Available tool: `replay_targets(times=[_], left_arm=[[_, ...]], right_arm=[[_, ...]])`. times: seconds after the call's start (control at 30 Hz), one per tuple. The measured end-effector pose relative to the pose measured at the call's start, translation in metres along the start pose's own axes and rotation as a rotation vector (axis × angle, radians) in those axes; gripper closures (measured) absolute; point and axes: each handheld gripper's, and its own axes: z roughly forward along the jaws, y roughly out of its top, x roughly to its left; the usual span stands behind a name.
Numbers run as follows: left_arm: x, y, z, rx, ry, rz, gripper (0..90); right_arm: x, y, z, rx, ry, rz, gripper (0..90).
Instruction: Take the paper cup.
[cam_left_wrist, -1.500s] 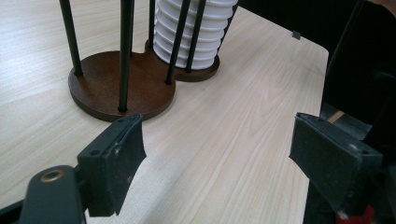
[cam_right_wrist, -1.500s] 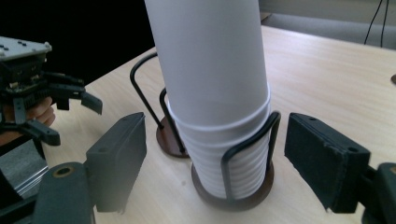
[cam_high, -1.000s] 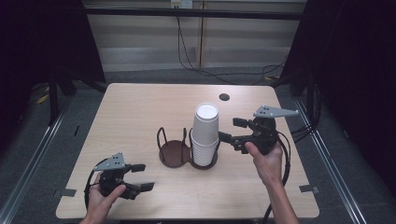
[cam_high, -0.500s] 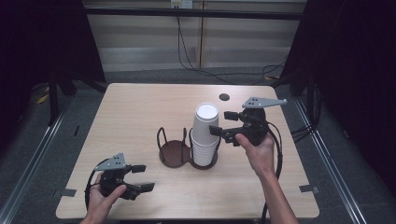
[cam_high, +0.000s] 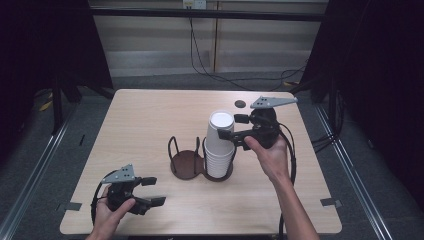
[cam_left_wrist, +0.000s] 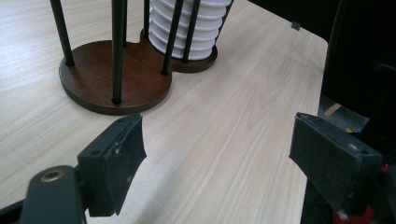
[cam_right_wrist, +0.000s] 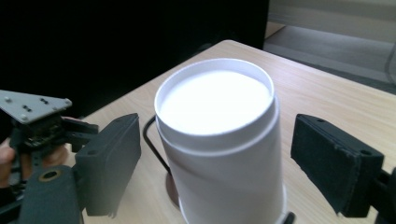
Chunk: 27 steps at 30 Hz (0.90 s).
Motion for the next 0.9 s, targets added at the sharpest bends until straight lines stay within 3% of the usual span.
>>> replay_targets(times=[0.3, 0.9], left_arm=[[0.0, 0.0, 0.0, 0.003, -0.004, 0.001, 17.8], [-0.001, 0.0, 0.0, 0.005, -0.009, -0.001, 18.7]], right_arm=[[-0.002, 0.005, 0.019, 0.037, -0.002, 0.005, 15.0], [-0.002, 0.006, 0.028, 0.058, -0.025, -0.002, 19.8]])
